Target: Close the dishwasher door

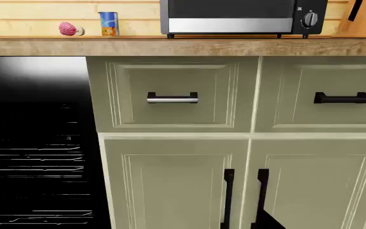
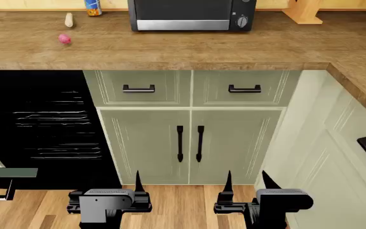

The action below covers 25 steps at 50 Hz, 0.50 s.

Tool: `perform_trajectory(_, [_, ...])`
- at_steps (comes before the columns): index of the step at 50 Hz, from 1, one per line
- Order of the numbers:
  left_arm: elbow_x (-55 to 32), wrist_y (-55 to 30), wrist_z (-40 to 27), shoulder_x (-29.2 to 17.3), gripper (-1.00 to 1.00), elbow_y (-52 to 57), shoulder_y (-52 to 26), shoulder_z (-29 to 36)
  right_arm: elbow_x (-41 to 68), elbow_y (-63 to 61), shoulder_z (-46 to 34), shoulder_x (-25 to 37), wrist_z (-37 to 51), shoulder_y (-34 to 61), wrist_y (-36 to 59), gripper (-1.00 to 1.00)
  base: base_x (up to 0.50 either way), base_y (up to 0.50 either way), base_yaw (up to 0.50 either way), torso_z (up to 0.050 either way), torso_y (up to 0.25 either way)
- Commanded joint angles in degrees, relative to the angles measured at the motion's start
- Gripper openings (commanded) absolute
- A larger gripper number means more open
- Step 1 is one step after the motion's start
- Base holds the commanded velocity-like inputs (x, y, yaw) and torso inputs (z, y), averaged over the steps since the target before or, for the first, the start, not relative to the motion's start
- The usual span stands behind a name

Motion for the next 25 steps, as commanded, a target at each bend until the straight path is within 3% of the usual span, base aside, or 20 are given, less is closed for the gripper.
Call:
perform_trajectory(1, [-0.89,0.06,-1.04,-0.92,1.0,-0.04,0.0,1.05,0.87,-0.2,-1.14,0.88,1.16,-0.08,0.15,1.0,0.0,0.0,0.0,0.0,0.0])
perform_trajectory(25, [-4.19,0.1,-4.52,-3.93,1.0,2.81,1.39,4.5,3.75,-4.36,-4.74,3.86,5.06,-2.35,0.82,1.0,0.0,0.0,0.0,0.0,0.0])
